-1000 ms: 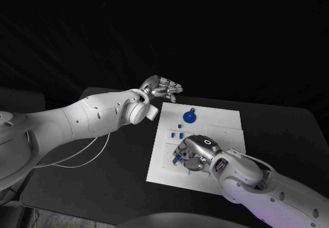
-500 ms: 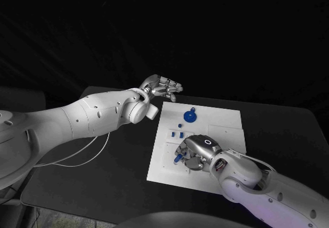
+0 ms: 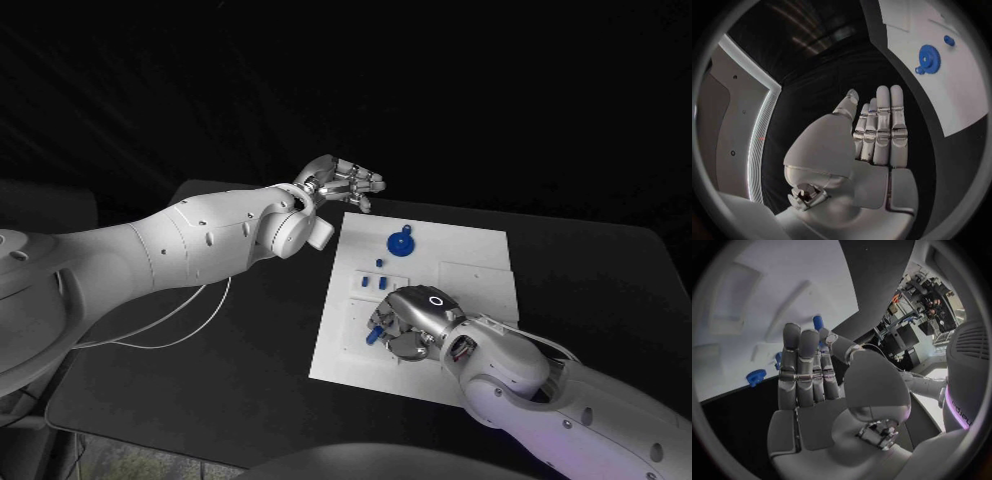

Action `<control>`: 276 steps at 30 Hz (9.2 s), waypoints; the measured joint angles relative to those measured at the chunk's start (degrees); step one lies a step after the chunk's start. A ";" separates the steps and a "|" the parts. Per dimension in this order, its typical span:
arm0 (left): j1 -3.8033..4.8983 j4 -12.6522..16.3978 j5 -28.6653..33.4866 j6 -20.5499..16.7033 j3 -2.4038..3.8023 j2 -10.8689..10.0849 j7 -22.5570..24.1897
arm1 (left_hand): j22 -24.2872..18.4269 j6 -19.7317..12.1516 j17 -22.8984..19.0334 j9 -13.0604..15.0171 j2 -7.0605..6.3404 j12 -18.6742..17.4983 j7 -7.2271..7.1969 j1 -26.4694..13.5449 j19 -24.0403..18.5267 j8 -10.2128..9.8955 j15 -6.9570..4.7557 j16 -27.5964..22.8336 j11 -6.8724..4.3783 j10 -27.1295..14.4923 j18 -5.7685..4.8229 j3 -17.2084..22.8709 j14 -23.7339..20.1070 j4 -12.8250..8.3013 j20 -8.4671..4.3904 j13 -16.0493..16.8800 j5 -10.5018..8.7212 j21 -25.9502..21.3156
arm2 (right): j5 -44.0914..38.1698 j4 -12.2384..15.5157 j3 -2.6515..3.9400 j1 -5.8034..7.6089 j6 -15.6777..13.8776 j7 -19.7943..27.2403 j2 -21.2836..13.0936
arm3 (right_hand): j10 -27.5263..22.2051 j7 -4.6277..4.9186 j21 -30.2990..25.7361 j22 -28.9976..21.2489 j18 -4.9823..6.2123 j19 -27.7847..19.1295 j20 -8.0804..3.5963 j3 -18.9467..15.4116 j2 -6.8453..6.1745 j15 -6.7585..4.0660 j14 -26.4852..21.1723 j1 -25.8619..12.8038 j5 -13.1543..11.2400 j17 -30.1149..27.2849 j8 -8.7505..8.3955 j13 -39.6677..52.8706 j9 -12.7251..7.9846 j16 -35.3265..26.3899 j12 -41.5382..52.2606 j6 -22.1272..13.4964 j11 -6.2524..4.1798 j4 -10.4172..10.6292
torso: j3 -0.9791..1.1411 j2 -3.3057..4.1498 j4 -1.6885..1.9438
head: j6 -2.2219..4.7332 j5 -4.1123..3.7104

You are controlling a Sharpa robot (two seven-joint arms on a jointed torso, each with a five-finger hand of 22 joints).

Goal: Assemble the parts on the task board

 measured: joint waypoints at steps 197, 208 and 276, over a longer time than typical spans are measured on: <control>-6.24 -2.54 0.99 3.67 -0.13 -0.71 1.31 | -4.56 -2.77 -0.48 0.00 -1.77 0.00 0.10 -5.92 -0.20 0.00 0.20 0.00 0.33 -0.92 0.00 -1.53 -0.61 1.84 0.20 0.00 -0.89 0.00 | 32.26 -9.83 -0.97 2.68 13.60 -22.78 -8.58 | -1.56 -3.34 22.63 5.85 -3.10 0.10 -1.95 -18.89 0.48 -1.83 0.21 -17.23 12.83 29.77 -0.18 70.32 34.11 15.53 51.24 -6.64 -4.97 12.55 | 0.26 -7.90 -0.73 | -3.26 -10.55; -6.24 -2.63 1.00 4.00 -0.14 -0.75 1.23 | -4.67 -2.77 -0.47 0.00 -1.53 0.00 0.10 -6.16 0.01 0.00 0.20 0.00 0.33 -0.92 0.00 -1.69 -0.61 1.68 0.42 0.00 -0.89 0.00 | 36.91 -7.08 -0.58 5.30 12.00 -22.85 -9.77 | -1.79 -3.35 22.63 5.89 -3.09 0.10 -1.95 -19.21 0.87 -1.83 0.20 -17.25 12.83 29.63 0.01 70.07 34.07 15.53 51.01 -6.27 -5.19 12.23 | 0.26 -7.87 -0.70 | -3.30 -10.46; -6.28 -2.69 0.86 4.99 -0.16 -1.05 0.80 | -4.77 -2.77 -0.46 0.00 -1.24 0.00 0.10 -6.44 0.01 0.00 0.40 0.00 0.53 -1.11 0.00 -2.00 -0.81 1.36 0.41 0.00 -0.89 0.00 | 37.69 -10.48 -3.63 6.03 16.67 -24.20 -2.64 | -0.85 -3.78 24.40 5.86 -3.09 0.10 -1.96 -16.15 6.36 -1.95 0.50 -27.13 0.50 30.75 0.01 68.55 32.55 16.21 49.23 -3.08 -5.53 13.00 | 0.27 -7.79 -0.68 | -3.41 -10.00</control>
